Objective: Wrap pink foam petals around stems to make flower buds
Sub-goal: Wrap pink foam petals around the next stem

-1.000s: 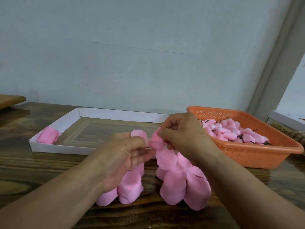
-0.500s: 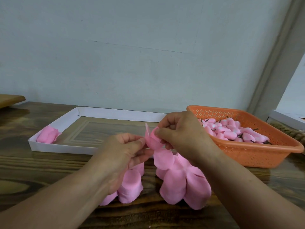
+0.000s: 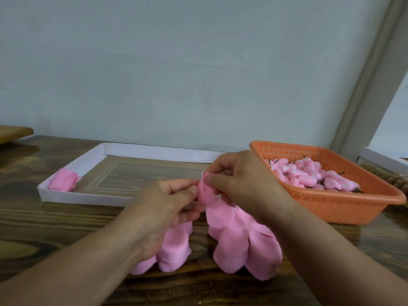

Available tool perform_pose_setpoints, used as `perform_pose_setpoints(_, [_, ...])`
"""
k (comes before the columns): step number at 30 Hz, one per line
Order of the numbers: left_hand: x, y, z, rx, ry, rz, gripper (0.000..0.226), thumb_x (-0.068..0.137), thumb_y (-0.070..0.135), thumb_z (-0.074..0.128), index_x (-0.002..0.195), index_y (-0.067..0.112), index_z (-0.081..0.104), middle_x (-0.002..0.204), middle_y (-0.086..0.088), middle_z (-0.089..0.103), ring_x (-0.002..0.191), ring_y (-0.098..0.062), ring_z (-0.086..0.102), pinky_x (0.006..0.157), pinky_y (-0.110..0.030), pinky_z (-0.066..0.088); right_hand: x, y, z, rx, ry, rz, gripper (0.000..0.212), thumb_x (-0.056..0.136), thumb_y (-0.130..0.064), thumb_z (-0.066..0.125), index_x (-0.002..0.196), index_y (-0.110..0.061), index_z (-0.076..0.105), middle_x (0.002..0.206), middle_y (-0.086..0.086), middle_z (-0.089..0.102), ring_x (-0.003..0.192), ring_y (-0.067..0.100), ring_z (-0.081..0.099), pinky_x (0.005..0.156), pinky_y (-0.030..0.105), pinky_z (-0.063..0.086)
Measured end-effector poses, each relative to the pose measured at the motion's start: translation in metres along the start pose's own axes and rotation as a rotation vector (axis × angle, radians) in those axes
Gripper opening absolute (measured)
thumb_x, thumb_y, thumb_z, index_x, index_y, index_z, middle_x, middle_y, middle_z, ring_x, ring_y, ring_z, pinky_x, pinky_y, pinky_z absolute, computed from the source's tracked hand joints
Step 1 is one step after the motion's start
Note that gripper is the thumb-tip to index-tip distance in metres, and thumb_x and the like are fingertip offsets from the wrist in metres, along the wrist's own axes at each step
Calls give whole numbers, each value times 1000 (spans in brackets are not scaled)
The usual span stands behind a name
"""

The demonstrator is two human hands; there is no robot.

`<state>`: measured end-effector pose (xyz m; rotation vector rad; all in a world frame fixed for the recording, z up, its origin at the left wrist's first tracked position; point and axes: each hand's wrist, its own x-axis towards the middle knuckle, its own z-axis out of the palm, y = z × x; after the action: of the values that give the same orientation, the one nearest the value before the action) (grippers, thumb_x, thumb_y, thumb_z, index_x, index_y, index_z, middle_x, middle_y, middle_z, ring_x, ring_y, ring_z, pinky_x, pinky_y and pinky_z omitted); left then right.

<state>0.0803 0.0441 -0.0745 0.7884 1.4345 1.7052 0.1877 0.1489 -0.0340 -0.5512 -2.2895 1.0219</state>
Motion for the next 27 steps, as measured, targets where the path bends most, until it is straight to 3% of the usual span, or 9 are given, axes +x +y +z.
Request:
perform_pose_setpoints(9, [0,0,-4,11,-92,-23,20,75,23,62,81,11,77,82,-13,74,66,-16,70,56,-19,53,-3,-3,-5,-29,-169,-15,20,83,-3,62,67,-16,62,50,-1,55,40,5,46,43,19,40])
perform_pose_setpoints(13, [1,0,-6,27,-136,-58,23,88,19,57,80,13,79,83,-14,74,67,-17,69,57,-20,53,-4,-2,-6,-39,-199,-18,16,84,-4,62,71,-14,62,50,0,52,43,9,45,45,23,42])
perform_pose_setpoints(18, [1,0,-8,41,-185,-61,21,79,26,60,82,18,79,83,-14,73,68,-16,68,60,-21,54,-4,-1,-6,-27,-217,11,8,86,-9,63,87,-16,60,44,-7,52,40,7,46,44,24,42])
perform_pose_setpoints(23, [0,1,-9,49,-231,-72,22,73,31,62,82,19,79,82,-10,73,66,-13,67,60,-21,54,-4,-1,-7,6,-206,28,16,86,-9,65,70,-10,62,44,-6,55,39,9,47,42,22,41])
perform_pose_setpoints(27, [1,0,-10,57,-211,-73,23,71,31,65,84,19,79,83,-12,73,65,-14,67,60,-21,55,-5,-2,-8,62,-234,59,12,82,-11,68,73,-4,64,49,-2,59,42,11,51,44,24,44])
